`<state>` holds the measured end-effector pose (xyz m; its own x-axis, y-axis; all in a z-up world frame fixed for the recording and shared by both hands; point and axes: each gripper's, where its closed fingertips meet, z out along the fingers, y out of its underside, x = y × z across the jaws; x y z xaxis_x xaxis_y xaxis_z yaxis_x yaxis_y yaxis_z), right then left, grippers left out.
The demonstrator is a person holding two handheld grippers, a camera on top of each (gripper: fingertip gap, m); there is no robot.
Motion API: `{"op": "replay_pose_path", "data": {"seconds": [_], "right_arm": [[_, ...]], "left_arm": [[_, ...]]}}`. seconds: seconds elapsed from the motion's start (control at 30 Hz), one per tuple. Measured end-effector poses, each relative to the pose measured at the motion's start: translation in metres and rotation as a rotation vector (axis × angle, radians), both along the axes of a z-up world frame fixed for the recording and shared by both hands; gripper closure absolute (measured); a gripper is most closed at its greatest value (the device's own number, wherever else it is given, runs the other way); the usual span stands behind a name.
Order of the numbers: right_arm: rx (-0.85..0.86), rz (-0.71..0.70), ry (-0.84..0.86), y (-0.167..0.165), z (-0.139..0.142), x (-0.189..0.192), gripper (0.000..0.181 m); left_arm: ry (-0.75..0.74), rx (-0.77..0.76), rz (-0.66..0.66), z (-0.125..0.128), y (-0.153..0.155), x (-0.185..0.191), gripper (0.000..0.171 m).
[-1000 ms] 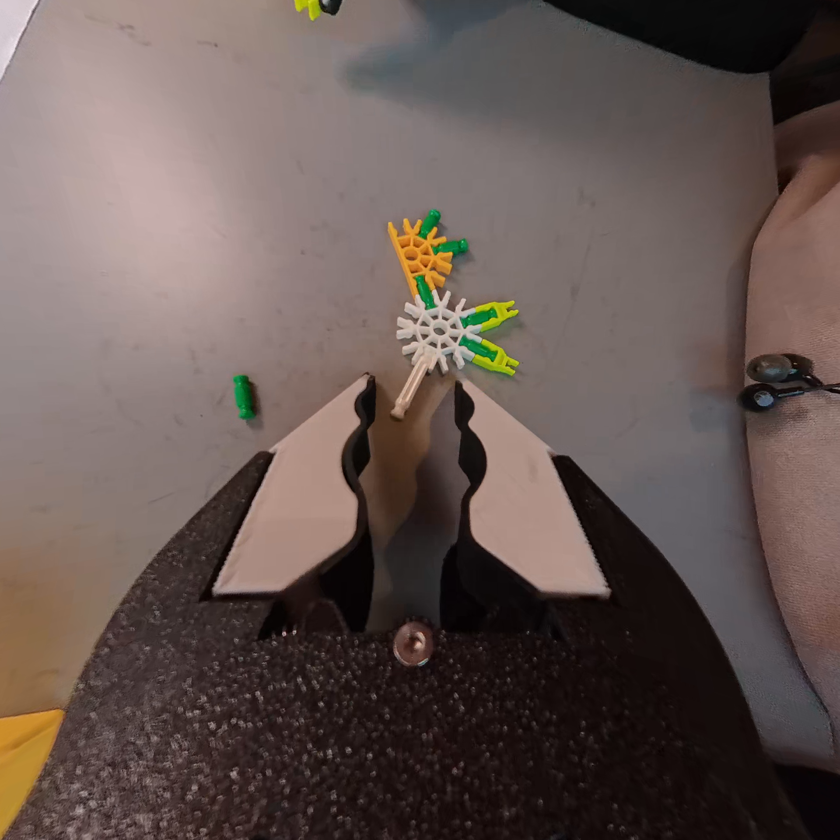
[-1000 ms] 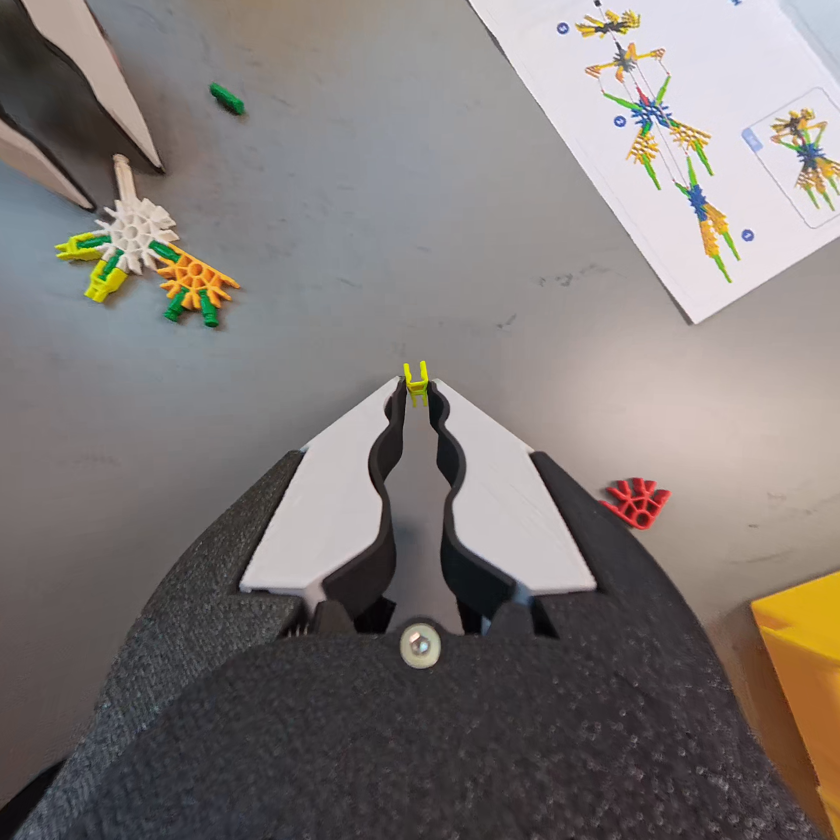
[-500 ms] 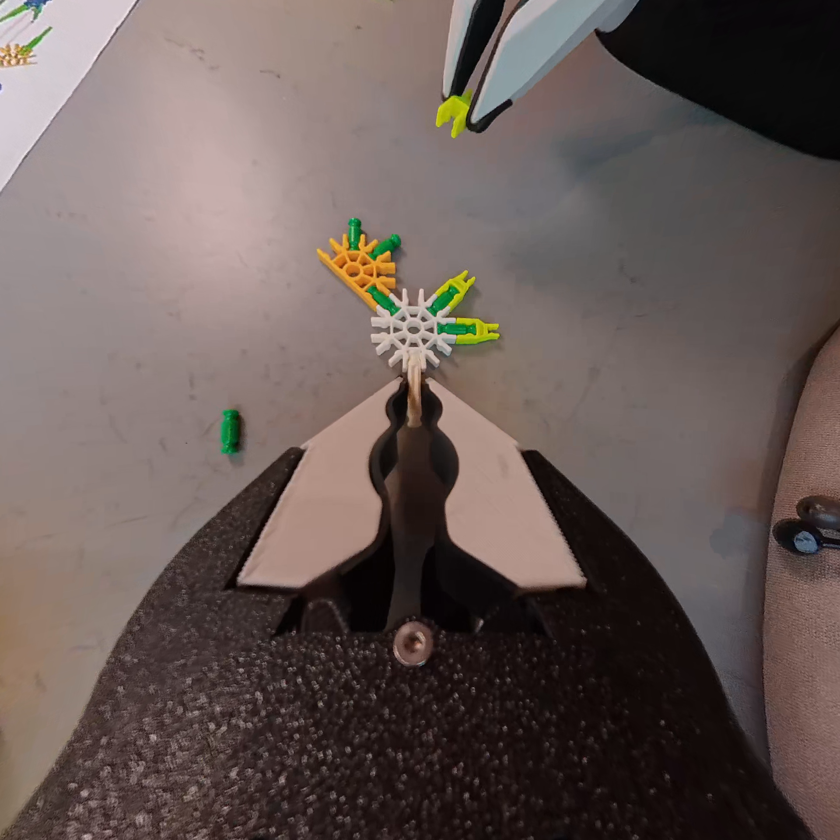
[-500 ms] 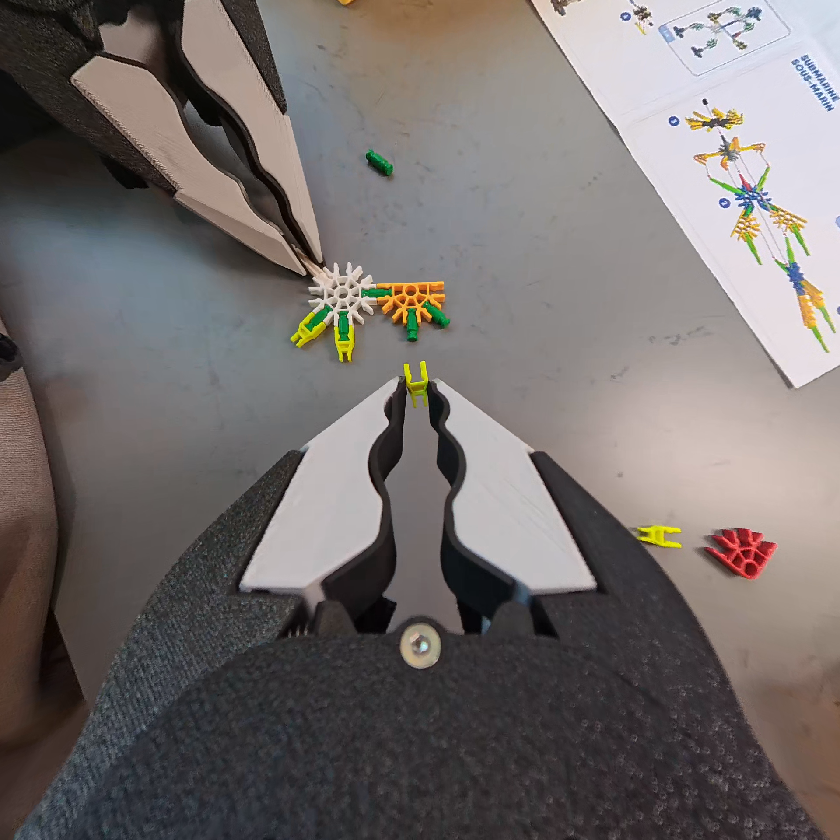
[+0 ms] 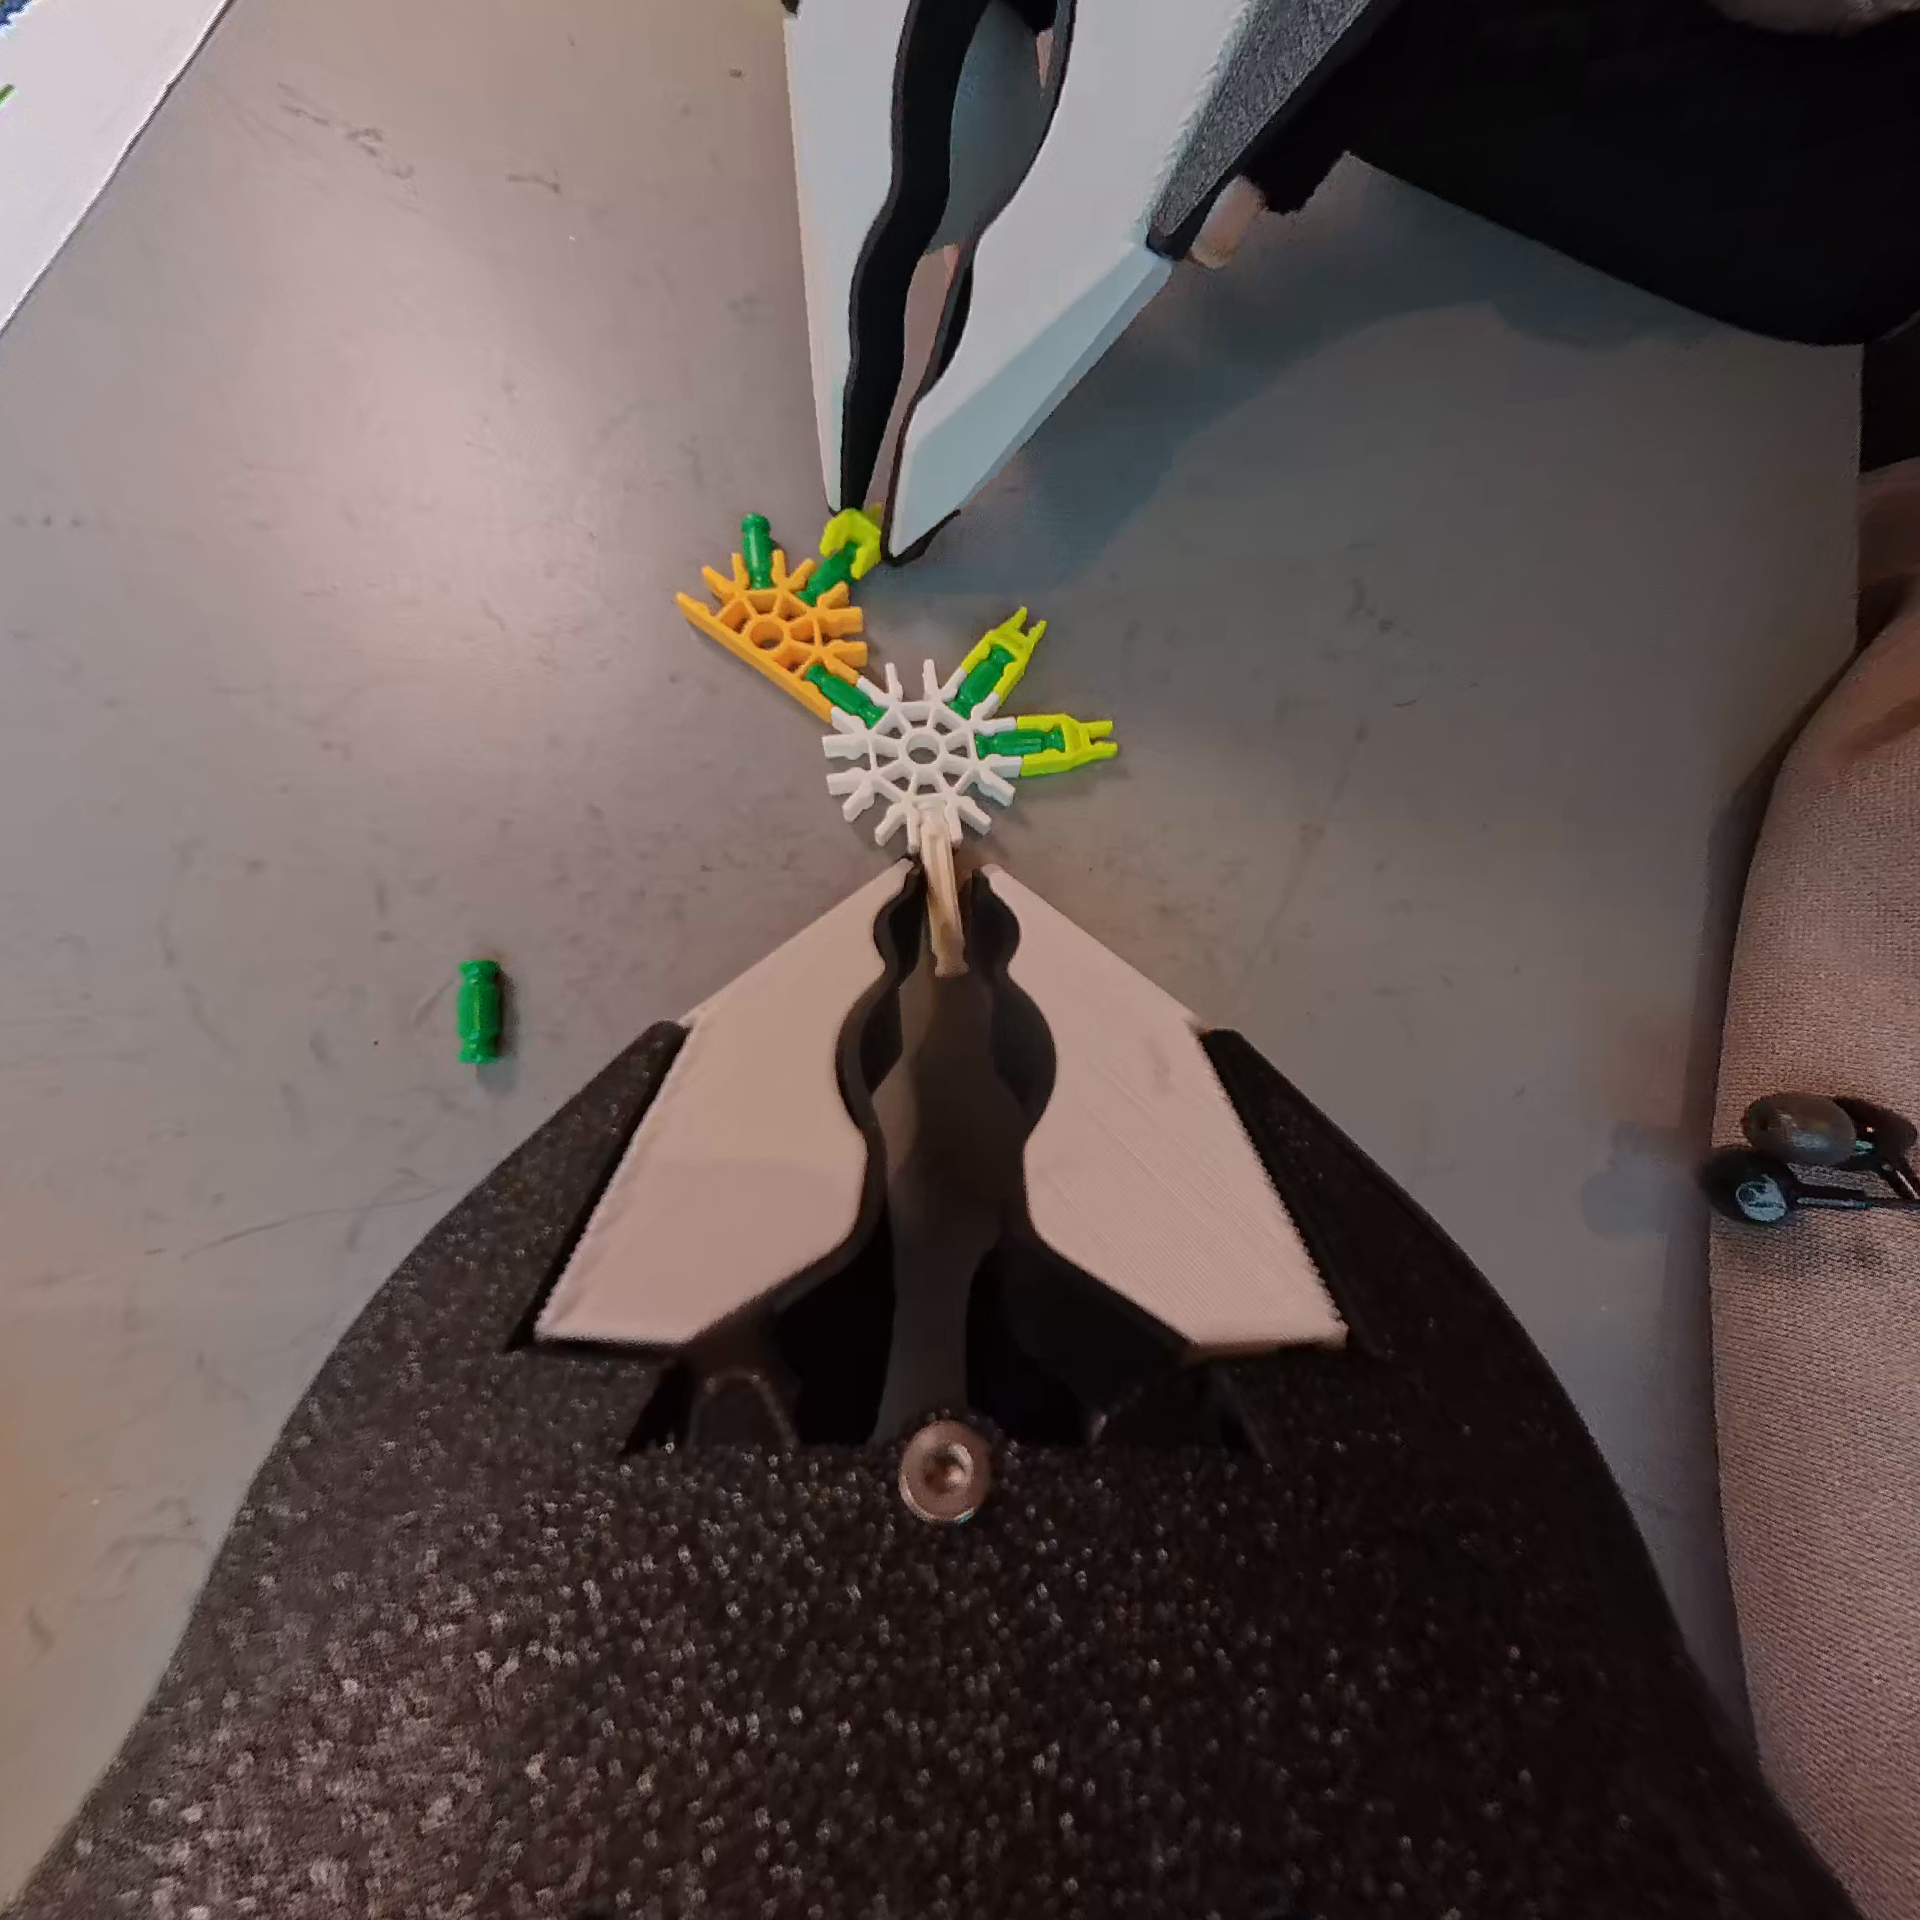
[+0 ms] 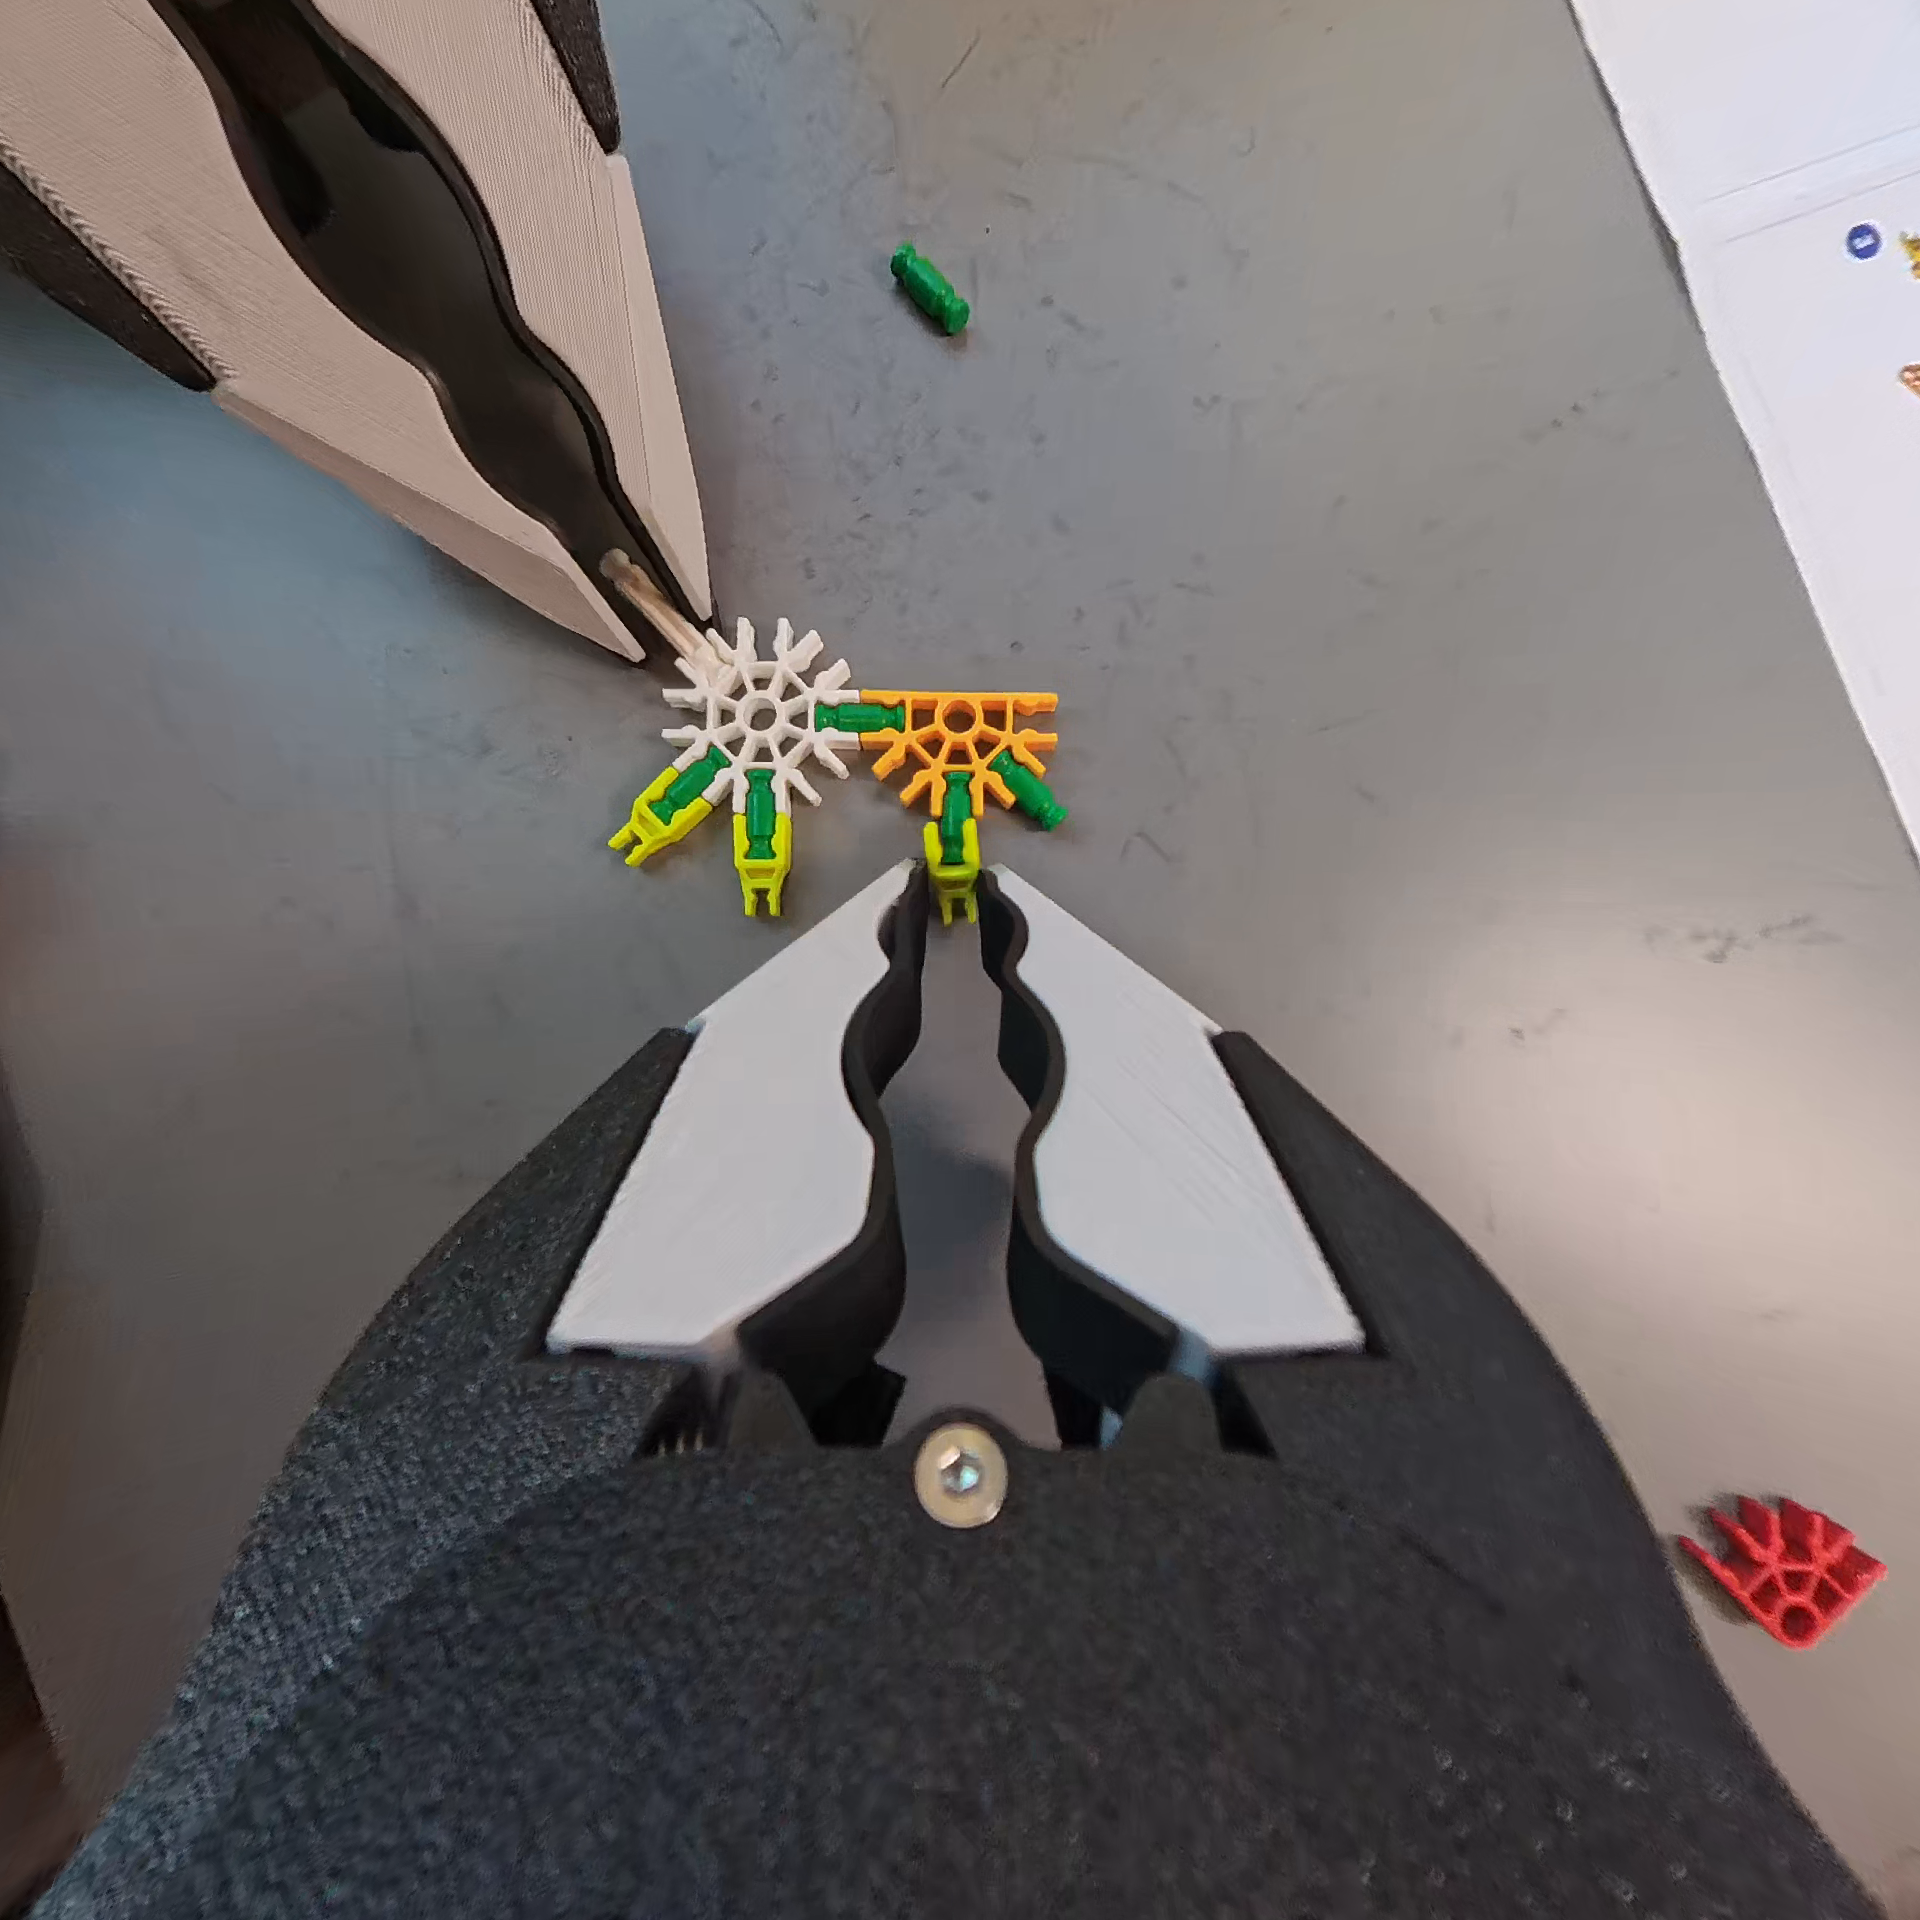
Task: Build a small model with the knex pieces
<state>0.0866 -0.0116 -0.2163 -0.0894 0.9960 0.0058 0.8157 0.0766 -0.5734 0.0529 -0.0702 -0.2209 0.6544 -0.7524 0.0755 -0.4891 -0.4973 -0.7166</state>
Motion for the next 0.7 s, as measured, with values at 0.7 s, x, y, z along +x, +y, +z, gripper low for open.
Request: {"op": "replay_pose_path", "data": {"seconds": [0.7], "right_arm": [[0.006,0.065,-0.036,0.002,0.012,-0.005,0.171]], "left_arm": [[-0.001,0.012,-0.024,0.000,0.000,0.000,0.162]]}}
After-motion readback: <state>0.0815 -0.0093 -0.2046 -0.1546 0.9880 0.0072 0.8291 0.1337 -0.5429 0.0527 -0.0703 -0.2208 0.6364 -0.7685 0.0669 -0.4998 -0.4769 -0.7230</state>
